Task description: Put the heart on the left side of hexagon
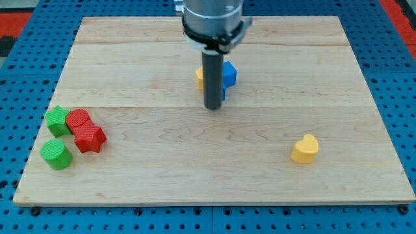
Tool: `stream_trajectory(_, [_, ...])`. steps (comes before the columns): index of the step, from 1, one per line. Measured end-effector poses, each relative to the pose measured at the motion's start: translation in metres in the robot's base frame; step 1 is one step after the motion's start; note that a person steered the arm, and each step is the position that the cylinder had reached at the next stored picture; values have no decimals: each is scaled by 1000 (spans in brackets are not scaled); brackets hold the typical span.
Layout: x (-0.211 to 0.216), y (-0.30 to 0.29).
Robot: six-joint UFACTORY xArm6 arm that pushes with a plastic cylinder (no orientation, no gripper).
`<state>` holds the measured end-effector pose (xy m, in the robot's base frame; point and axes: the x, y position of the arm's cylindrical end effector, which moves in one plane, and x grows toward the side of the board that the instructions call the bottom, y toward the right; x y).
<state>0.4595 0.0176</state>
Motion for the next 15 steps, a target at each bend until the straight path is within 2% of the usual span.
stream_trajectory(1, [17,75])
stream_trajectory(2, [9,170])
stream_trajectory(3, [1,202])
stream_trajectory(4, [17,228])
stream_trajectory(5, [88,207])
stream_trajectory(6, [90,138])
stream_trajectory(7, [68,71])
stream_trajectory(8, [28,36])
stream_trajectory(10, [2,-55])
stream_trajectory(14, [-44,-49])
stream_trajectory(15, [-36,-58])
